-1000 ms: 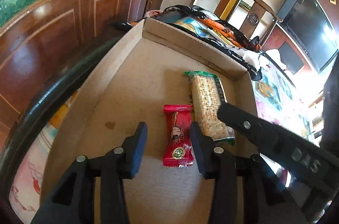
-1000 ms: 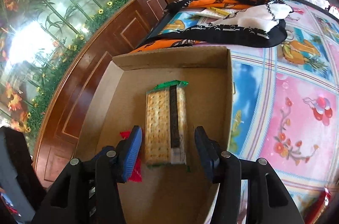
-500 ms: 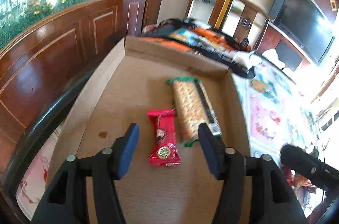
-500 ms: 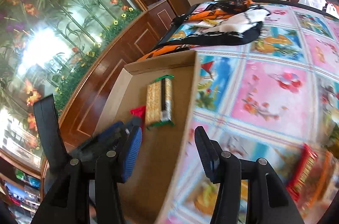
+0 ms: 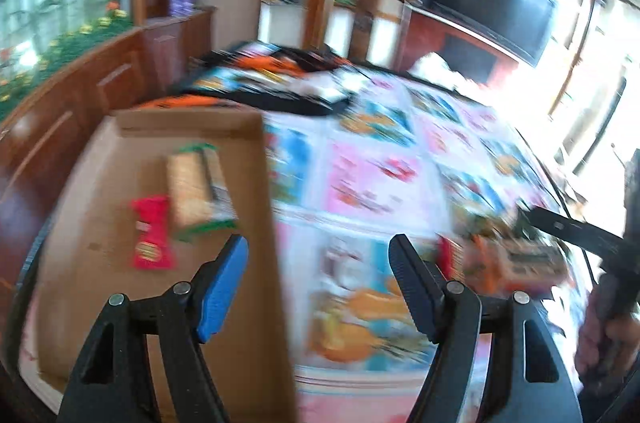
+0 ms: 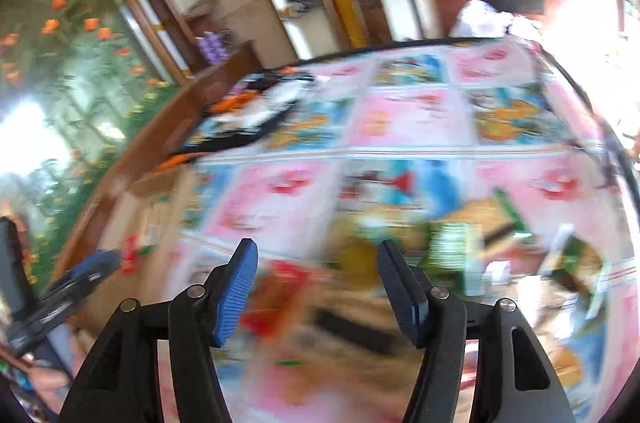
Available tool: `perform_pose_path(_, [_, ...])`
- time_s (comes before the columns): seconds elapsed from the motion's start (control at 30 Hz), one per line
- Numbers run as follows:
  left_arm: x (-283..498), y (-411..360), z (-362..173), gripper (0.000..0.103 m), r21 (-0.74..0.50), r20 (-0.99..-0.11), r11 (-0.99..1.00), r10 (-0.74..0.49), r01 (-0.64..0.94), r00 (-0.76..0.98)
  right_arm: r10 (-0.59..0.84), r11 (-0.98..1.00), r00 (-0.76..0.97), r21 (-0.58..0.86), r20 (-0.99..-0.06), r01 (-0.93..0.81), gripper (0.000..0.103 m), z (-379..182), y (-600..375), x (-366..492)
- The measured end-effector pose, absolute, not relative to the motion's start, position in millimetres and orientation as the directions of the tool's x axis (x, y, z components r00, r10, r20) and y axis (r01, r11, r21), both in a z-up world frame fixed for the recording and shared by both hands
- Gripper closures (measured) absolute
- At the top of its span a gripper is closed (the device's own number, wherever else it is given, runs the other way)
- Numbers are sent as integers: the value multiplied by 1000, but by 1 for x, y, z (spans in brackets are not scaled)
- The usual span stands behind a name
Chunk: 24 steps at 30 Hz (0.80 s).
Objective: Organize snacks
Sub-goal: 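Open both grippers to release the snacks in the box and withdraw, then grasp the orange-topped cracker pack with the right gripper while the left grasps a red candy bar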
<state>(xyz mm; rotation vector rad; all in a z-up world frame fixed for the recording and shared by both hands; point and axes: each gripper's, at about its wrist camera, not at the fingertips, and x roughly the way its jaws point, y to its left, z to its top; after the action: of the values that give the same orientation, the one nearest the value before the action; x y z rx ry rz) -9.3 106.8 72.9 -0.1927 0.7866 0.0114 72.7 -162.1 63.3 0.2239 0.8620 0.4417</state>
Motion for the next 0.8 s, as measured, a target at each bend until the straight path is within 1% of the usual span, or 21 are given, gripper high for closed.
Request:
perform_pose_path(0.03, [-8,102,70,31,-170,-710,983,-73,-70,701,468,883,544,383,-696,-271,37,56,-172,76])
perform_pose_path(0.1, [-6,92,66,31,-170,-724,984,-90,-51,684,503,864,509,422,-698,-276,37,48,-181,73])
perform_pose_path(0.27, [-5,83,63,31,-162,-736,986,-90,-45,670,612,774,363,438,-702,-458,36,45,-163,32])
perform_pose_path(0.33, [-1,82,62,31,-160,-740,986,-87,-48,667,629,747,327,433,-705,-505,35,45,-154,20])
perform_pose_path(0.4, [2,81,61,31,-160,-743,986,-87,-50,663,607,755,333,394,-721,-524,28,45,-146,14])
perform_pose_path(0.43, [2,80,60,31,-161,-744,986,-87,-51,662,578,775,358,354,-734,-524,28,46,-140,12])
perform_pose_path(0.5, [2,81,59,31,-164,-746,985,-89,-53,659,551,791,370,326,-748,-518,25,44,-135,12])
perform_pose_path(0.6, [4,83,57,31,-163,-750,985,-87,-57,655,486,827,364,283,-795,-487,25,34,-125,19])
perform_pose_path(0.7, [6,82,54,31,-164,-756,985,-90,-54,648,464,833,359,261,-810,-487,25,27,-117,20])
perform_pose_path(0.73, [7,80,53,31,-162,-760,986,-93,-49,643,442,844,368,240,-818,-480,25,24,-113,20])
perform_pose_path(0.77, [8,78,52,31,-160,-763,986,-95,-44,639,412,856,386,206,-826,-473,34,23,-109,19])
perform_pose_path(0.8, [9,75,51,31,-157,-766,987,-99,-35,635,379,868,396,172,-837,-467,41,21,-108,19])
